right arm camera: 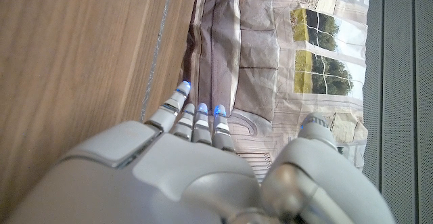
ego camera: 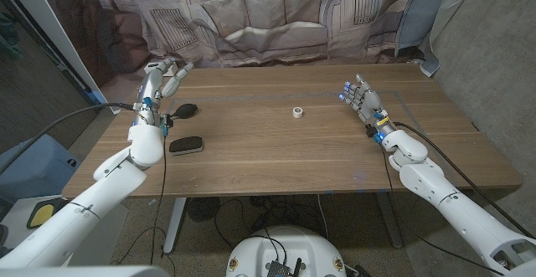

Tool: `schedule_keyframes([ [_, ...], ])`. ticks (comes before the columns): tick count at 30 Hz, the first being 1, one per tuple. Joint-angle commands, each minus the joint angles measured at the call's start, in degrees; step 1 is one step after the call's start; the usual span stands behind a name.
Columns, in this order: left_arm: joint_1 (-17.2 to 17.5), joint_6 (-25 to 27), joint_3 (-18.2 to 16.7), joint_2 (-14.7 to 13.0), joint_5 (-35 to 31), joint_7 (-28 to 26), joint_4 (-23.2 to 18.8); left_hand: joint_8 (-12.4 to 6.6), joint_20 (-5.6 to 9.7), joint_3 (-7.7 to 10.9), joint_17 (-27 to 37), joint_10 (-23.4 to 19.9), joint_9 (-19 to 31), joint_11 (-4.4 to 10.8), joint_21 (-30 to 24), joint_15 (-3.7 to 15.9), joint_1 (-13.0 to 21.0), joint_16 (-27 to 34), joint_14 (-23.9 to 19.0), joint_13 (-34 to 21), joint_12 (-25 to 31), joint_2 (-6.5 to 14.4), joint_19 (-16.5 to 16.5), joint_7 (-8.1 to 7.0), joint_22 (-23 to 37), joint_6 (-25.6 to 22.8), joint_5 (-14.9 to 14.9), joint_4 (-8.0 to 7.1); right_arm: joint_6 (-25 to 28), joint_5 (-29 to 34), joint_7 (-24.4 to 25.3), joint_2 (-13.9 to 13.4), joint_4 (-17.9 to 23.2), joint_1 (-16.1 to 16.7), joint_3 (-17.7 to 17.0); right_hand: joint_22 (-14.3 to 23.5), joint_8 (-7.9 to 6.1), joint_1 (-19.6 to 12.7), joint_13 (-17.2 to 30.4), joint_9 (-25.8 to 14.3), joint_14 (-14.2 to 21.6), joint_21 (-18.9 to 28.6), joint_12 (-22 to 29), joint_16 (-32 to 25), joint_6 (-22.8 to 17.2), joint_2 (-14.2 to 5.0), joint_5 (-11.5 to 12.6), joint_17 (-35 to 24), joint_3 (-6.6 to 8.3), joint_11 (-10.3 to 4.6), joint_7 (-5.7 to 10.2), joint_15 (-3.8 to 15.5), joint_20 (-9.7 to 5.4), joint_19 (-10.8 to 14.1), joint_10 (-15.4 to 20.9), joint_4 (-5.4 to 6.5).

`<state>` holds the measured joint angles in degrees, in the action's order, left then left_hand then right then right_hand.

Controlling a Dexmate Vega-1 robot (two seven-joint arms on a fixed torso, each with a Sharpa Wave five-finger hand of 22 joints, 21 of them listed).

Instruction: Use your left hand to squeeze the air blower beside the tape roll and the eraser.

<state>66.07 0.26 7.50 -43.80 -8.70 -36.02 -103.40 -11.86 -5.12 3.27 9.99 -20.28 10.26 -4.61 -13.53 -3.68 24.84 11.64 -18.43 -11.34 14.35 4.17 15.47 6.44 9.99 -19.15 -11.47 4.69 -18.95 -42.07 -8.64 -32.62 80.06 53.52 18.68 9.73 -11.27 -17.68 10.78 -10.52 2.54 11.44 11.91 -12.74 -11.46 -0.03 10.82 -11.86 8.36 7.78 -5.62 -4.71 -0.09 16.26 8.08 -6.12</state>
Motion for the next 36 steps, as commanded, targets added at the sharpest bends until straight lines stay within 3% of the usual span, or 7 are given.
schedule_keyframes([
  [1,1.34,6.78,-0.62,-2.11,-1.42,0.6,-2.51,0.19,-0.27,0.58,0.18,-0.14,0.3,0.62,0.4,0.25,2.15,-0.2,-0.29,-0.15,-0.38,0.47,0.61,-0.12,0.1,0.16,0.21,1.25,0.26,0.09,0.91,-0.28,1.32,1.06,0.0,0.15,0.15,0.45,0.26,-0.11,0.15,-0.12,-0.12,0.24,-0.19,-0.08,-0.15,-0.2,0.04,0.31,-0.43,-0.43,0.24,0.28,0.39,-0.44],
  [8,2.27,11.71,-0.72,-3.91,-2.77,1.29,-4.59,0.33,-0.36,1.75,0.14,0.23,0.33,1.14,0.75,0.45,5.14,-0.47,-0.2,-0.17,-0.77,0.63,0.84,-0.4,0.09,0.46,0.46,3.04,1.14,0.2,1.46,-0.58,2.25,1.33,0.2,0.15,0.16,0.45,0.26,-0.11,0.22,-0.14,-0.14,0.25,-0.18,-0.11,-0.15,-0.2,0.03,0.32,-0.44,-0.42,0.28,0.27,0.42,-0.47],
  [20,3.67,17.37,-1.83,-6.09,-2.19,3.27,-6.85,0.45,0.0,2.5,0.1,0.64,0.36,1.57,1.13,0.99,7.9,-0.79,0.15,-0.21,-1.18,-0.14,1.06,-0.99,0.09,0.69,0.82,4.56,1.29,0.74,1.71,-0.17,2.3,0.87,0.81,0.15,0.19,0.43,0.26,-0.11,0.17,-0.18,-0.19,0.32,-0.14,-0.14,-0.15,-0.2,0.02,0.33,-0.46,-0.45,0.31,0.23,0.38,-0.51],
  [36,2.83,26.77,-1.02,-10.35,-1.19,8.79,-10.6,0.74,-0.12,2.88,0.09,1.79,0.39,1.89,1.74,1.13,9.54,-1.07,0.91,-0.26,-1.77,-0.84,0.23,-1.19,0.12,1.35,1.07,4.94,1.29,0.74,2.22,0.01,2.51,1.22,0.87,0.15,0.18,0.44,0.27,-0.11,0.23,-0.2,-0.22,0.36,-0.19,-0.19,-0.16,-0.21,-0.01,0.33,-0.42,-0.45,0.34,0.22,0.43,-0.55],
])
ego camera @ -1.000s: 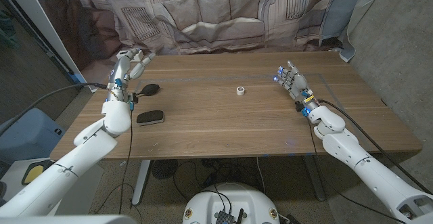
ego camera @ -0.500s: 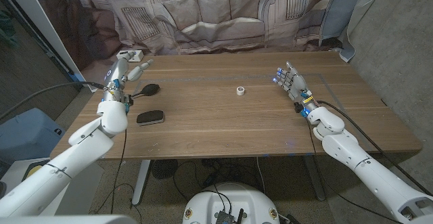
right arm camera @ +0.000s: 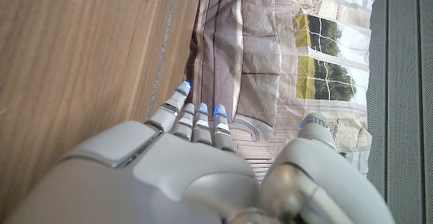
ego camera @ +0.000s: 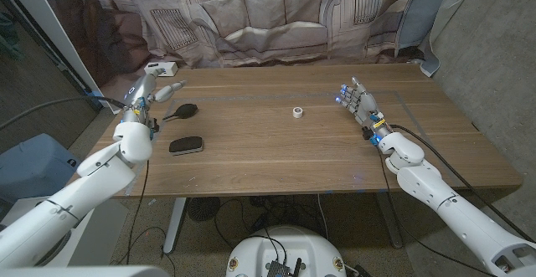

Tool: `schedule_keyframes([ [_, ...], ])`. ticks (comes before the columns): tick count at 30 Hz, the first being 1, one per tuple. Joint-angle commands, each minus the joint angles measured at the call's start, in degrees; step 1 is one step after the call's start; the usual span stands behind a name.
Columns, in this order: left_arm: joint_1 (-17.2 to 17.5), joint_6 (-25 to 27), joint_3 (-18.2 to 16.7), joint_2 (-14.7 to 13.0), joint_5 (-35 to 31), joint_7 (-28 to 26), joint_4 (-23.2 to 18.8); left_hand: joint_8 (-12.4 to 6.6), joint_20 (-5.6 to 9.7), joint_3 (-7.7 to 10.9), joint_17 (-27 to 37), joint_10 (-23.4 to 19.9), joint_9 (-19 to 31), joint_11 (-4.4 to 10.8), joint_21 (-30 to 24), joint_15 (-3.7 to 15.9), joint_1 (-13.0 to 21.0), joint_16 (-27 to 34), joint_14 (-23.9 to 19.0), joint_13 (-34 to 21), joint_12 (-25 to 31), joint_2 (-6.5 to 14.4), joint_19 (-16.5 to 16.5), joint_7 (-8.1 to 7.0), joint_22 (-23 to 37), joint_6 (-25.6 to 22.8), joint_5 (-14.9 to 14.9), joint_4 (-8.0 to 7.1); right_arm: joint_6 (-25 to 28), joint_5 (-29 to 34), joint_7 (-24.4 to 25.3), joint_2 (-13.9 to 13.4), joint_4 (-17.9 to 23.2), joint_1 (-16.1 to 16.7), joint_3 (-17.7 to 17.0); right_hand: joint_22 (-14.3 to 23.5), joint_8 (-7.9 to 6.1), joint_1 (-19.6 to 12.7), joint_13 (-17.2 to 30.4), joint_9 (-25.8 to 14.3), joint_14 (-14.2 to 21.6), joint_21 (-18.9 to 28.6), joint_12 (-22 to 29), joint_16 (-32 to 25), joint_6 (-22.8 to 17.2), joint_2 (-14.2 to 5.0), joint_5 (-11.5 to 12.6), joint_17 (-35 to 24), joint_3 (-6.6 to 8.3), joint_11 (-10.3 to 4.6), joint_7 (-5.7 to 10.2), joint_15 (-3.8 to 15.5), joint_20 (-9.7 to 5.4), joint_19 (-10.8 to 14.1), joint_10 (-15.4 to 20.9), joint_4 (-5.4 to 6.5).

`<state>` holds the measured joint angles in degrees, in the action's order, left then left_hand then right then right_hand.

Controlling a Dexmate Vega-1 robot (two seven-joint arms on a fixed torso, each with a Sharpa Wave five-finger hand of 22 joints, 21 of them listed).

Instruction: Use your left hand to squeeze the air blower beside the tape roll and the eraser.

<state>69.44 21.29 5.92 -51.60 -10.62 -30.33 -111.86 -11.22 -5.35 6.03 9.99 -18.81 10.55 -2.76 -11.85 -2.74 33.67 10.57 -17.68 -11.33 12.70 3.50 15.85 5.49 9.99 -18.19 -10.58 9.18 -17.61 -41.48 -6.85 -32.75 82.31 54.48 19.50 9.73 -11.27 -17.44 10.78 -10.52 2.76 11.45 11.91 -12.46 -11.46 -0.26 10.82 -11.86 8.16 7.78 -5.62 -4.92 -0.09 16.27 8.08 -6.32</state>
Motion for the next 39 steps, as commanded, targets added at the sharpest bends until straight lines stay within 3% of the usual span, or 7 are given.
schedule_keyframes([
  [1,-0.7,5.94,0.66,-2.69,0.83,3.26,-2.14,0.09,0.07,0.14,0.09,0.42,0.1,0.09,0.07,0.17,0.77,0.0,0.18,-0.27,-0.15,-0.19,-0.16,-0.22,0.12,0.37,0.19,0.45,-0.1,0.17,0.37,0.1,0.26,0.27,0.05,0.15,0.18,0.2,0.27,-0.11,0.0,-0.22,-0.22,0.09,-0.2,0.03,-0.16,-0.21,0.2,0.35,-0.41,-0.22,0.35,0.19,0.43,-0.36],
  [14,-2.94,9.19,3.41,-4.63,0.56,4.4,-2.28,0.29,0.2,0.43,0.09,0.85,0.12,0.43,0.23,0.39,2.01,-0.06,0.57,-0.31,-0.36,-0.69,-0.19,-0.75,0.13,1.0,0.28,0.59,0.19,-0.07,0.43,-0.2,0.81,0.65,-0.08,0.16,0.2,0.23,0.27,-0.11,0.03,-0.23,-0.24,0.12,-0.17,-0.01,-0.17,-0.22,0.17,0.31,-0.45,-0.27,0.41,0.21,0.47,-0.38],
  [18,-3.61,10.51,4.46,-5.21,-0.08,4.38,-2.51,0.31,0.35,0.64,0.08,1.1,0.13,1.46,0.23,0.58,3.13,-0.01,0.55,-0.33,-0.46,-1.17,0.04,-1.21,0.12,1.35,0.24,0.84,0.36,0.0,0.49,-0.32,0.96,0.78,-0.01,0.16,0.19,0.23,0.27,-0.11,0.04,-0.24,-0.25,0.13,-0.19,-0.03,-0.17,-0.23,0.16,0.28,-0.43,-0.27,0.41,0.19,0.46,-0.38],
  [24,-4.62,11.7,5.61,-5.63,0.35,5.08,-1.92,0.27,0.31,0.74,0.08,1.05,0.14,1.67,0.22,0.94,4.02,0.06,0.43,-0.34,-0.44,-1.71,0.26,-1.54,0.11,1.5,0.18,0.98,0.45,0.05,1.19,-0.42,1.71,1.42,-0.14,0.16,0.19,0.22,0.27,-0.11,0.03,-0.26,-0.27,0.15,-0.18,-0.06,-0.17,-0.23,0.16,0.25,-0.42,-0.27,0.41,0.16,0.45,-0.41],
  [39,-9.76,17.67,9.47,-9.84,2.21,12.2,-2.92,0.29,-0.29,0.99,0.08,1.36,0.17,1.76,-0.24,1.01,6.1,0.13,0.34,-0.39,-0.5,-2.85,2.05,-1.66,0.13,2.09,0.02,0.9,0.64,0.19,1.8,-0.68,2.68,2.4,-0.08,0.16,0.18,0.22,0.28,-0.11,0.04,-0.27,-0.31,0.2,-0.24,-0.09,-0.17,-0.24,0.13,0.27,-0.4,-0.34,0.49,0.15,0.46,-0.45],
])
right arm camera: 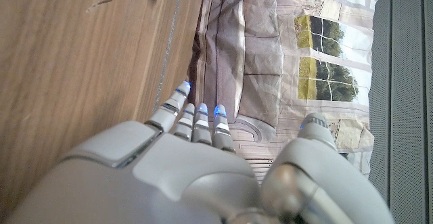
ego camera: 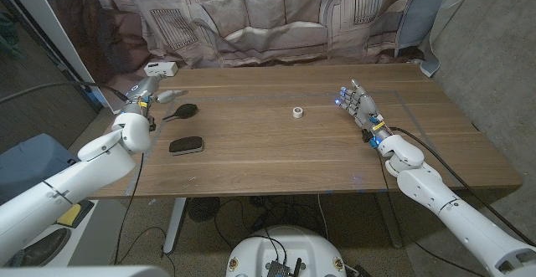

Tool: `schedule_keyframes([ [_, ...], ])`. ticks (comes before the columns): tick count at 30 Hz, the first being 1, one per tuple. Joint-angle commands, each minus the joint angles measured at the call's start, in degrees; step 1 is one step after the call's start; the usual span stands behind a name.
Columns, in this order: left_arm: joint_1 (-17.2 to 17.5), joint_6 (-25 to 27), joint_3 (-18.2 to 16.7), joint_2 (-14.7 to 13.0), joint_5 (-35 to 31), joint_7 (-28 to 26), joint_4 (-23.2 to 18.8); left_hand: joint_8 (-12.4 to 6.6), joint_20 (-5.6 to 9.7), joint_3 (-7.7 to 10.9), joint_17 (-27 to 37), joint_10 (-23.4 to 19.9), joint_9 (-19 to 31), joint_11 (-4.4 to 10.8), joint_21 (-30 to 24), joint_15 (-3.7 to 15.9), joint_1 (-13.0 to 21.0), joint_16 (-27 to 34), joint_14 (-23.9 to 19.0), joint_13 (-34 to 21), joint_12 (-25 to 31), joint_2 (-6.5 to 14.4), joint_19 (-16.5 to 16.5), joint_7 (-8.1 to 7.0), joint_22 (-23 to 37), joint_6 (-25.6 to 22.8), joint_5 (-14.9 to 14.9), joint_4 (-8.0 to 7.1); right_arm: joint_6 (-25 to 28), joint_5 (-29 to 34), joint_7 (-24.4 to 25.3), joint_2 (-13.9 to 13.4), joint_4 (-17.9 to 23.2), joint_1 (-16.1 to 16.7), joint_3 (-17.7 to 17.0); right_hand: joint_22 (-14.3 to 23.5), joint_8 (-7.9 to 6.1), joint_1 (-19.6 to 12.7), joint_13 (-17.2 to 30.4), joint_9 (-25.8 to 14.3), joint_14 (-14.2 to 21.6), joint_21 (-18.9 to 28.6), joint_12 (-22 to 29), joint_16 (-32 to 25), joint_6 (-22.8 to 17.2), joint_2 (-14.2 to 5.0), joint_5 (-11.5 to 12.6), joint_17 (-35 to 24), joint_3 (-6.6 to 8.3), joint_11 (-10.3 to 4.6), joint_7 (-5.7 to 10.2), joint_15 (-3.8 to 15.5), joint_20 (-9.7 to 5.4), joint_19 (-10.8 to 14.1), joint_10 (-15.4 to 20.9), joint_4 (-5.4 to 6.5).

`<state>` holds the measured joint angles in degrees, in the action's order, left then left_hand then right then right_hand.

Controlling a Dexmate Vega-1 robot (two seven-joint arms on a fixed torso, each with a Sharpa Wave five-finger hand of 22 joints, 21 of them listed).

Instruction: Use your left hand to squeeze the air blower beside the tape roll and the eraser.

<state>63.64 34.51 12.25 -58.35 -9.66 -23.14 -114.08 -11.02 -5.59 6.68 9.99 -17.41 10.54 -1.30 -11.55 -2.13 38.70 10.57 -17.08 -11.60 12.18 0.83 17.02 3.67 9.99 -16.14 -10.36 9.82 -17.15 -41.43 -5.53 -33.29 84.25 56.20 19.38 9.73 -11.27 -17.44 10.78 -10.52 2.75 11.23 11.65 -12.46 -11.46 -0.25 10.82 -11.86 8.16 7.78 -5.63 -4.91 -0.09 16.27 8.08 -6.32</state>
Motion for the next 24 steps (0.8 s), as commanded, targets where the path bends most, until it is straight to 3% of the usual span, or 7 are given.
schedule_keyframes([
  [1,-4.98,5.28,3.77,-3.65,1.49,6.5,-0.76,0.08,-0.06,0.35,0.08,-0.05,0.18,0.32,-0.56,0.38,1.11,0.14,-0.29,-0.12,0.02,-0.21,0.93,0.17,0.13,0.04,-0.2,0.26,0.14,0.23,0.48,-0.24,0.82,0.79,0.06,0.16,0.18,0.23,0.28,-0.12,0.07,-0.05,-0.05,0.2,-0.23,-0.1,-0.17,-0.24,0.12,0.3,-0.46,-0.38,0.49,0.14,0.46,-0.46],
  [12,-7.69,3.89,5.94,-4.82,2.0,7.22,0.95,-0.52,-0.03,0.46,0.07,-1.47,0.21,0.96,-0.88,0.75,2.67,0.57,-1.8,-0.16,0.56,-1.14,2.63,-0.07,0.18,-1.64,-0.28,-0.03,-0.11,0.26,1.31,-0.28,1.47,1.55,-0.26,0.16,0.22,0.2,0.28,-0.12,0.05,-0.06,-0.07,0.23,-0.16,-0.15,-0.17,-0.24,0.12,0.3,-0.45,-0.41,0.51,0.14,0.46,-0.49],
  [24,-12.68,7.19,9.51,-6.73,2.69,13.16,1.39,-0.33,-0.48,0.34,0.07,-1.3,0.21,0.78,-0.97,0.83,3.27,0.4,-1.7,-0.19,0.45,-1.82,3.4,-0.14,0.19,-1.36,-0.37,-0.16,0.21,0.34,1.58,-0.54,2.0,1.8,-0.26,0.16,0.23,0.19,0.28,-0.11,0.05,-0.06,-0.11,0.26,-0.13,-0.18,-0.18,-0.24,0.11,0.28,-0.47,-0.42,0.52,0.14,0.41,-0.52],
])
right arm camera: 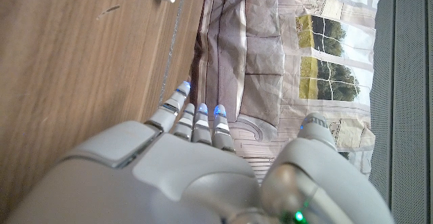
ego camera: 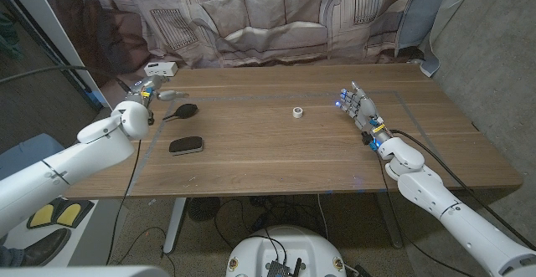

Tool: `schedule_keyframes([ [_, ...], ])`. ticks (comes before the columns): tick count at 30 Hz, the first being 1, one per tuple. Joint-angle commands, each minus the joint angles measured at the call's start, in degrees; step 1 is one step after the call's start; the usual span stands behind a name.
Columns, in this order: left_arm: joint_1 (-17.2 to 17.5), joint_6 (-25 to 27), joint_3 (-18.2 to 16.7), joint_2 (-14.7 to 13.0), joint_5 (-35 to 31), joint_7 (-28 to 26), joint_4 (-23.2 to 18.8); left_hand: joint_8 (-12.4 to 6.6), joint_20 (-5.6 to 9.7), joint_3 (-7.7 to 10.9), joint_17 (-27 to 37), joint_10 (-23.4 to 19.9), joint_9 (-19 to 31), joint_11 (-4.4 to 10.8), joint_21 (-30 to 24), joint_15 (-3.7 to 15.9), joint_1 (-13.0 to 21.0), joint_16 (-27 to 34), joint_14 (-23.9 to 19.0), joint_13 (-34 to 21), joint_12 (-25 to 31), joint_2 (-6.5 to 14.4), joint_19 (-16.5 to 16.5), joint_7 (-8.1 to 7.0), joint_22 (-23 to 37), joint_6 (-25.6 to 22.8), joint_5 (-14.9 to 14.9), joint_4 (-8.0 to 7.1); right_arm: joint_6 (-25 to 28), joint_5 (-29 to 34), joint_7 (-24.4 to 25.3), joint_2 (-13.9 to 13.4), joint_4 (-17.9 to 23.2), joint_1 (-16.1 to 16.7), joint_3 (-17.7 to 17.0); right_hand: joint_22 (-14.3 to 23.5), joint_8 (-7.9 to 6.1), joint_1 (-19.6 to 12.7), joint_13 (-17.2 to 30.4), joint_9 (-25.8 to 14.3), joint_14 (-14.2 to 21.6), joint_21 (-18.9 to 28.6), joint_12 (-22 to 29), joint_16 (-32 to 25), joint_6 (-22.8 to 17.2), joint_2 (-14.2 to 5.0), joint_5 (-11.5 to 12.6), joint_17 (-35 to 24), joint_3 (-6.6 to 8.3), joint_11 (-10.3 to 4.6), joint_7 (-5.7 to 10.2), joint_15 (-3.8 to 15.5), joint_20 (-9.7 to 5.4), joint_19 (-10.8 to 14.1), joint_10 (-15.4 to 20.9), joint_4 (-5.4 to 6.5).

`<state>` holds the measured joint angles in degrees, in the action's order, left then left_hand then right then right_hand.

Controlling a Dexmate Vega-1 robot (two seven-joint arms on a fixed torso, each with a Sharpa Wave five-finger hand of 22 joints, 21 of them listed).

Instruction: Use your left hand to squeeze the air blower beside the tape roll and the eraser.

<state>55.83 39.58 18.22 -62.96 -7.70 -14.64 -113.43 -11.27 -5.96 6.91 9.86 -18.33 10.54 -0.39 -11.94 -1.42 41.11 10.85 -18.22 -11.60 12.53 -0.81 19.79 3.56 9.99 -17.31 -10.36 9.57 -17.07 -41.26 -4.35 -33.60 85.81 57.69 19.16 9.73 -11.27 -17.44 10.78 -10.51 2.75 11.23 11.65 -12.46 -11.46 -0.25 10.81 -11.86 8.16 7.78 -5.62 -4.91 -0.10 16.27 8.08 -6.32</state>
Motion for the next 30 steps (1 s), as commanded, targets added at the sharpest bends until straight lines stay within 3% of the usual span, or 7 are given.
schedule_keyframes([
  [1,-5.35,2.38,3.95,-2.3,0.65,5.2,0.78,-0.08,-0.24,0.13,0.21,-0.41,0.22,-0.1,-0.67,0.13,1.01,0.11,-0.57,-0.2,0.1,-0.21,0.93,-0.02,0.2,-0.19,-0.38,0.09,0.22,-0.03,0.46,-0.15,0.52,0.35,-0.11,0.16,0.23,0.2,0.28,-0.12,0.08,-0.07,-0.11,0.25,-0.14,-0.19,-0.18,-0.25,0.1,0.3,-0.47,-0.45,0.53,0.14,0.43,-0.53],
  [15,-12.41,6.11,10.01,-3.35,-1.67,12.83,1.62,0.0,-0.17,0.83,0.22,-0.5,0.26,0.07,-1.07,0.23,3.28,0.28,-1.57,-0.22,0.07,-0.05,2.85,0.05,0.26,-0.13,-0.52,0.2,0.12,0.05,0.94,-0.3,0.93,0.84,-0.32,0.16,0.23,0.2,0.29,-0.12,0.07,-0.07,-0.13,0.29,-0.12,-0.25,-0.19,-0.26,0.09,0.28,-0.45,-0.43,0.53,0.13,0.42,-0.55],
  [24,-16.35,4.66,13.09,-3.38,-3.38,17.74,4.05,0.1,0.05,1.59,0.22,-0.45,0.27,0.4,-0.8,0.63,5.41,0.15,-1.59,-0.24,0.01,0.32,2.87,-0.24,0.26,0.19,-0.58,0.38,0.0,0.24,1.33,-0.37,1.25,1.13,-0.42,0.16,0.23,0.18,0.29,-0.12,0.07,-0.07,-0.13,0.3,-0.13,-0.27,-0.19,-0.26,0.08,0.4,-0.47,-0.36,0.53,0.15,0.45,-0.58],
  [30,-18.95,4.05,15.29,-2.64,-5.61,20.37,5.86,0.45,1.0,1.9,0.19,0.3,0.29,0.72,-0.11,0.98,6.89,-0.1,-1.26,-0.26,-0.3,0.14,1.65,-0.55,0.26,1.21,-0.54,0.26,0.08,0.33,1.85,-0.51,1.82,1.52,-0.57,0.16,0.22,0.19,0.29,-0.12,0.09,-0.08,-0.14,0.31,-0.14,-0.27,-0.2,-0.26,0.06,0.37,-0.48,-0.43,0.56,0.13,0.46,-0.6],
])
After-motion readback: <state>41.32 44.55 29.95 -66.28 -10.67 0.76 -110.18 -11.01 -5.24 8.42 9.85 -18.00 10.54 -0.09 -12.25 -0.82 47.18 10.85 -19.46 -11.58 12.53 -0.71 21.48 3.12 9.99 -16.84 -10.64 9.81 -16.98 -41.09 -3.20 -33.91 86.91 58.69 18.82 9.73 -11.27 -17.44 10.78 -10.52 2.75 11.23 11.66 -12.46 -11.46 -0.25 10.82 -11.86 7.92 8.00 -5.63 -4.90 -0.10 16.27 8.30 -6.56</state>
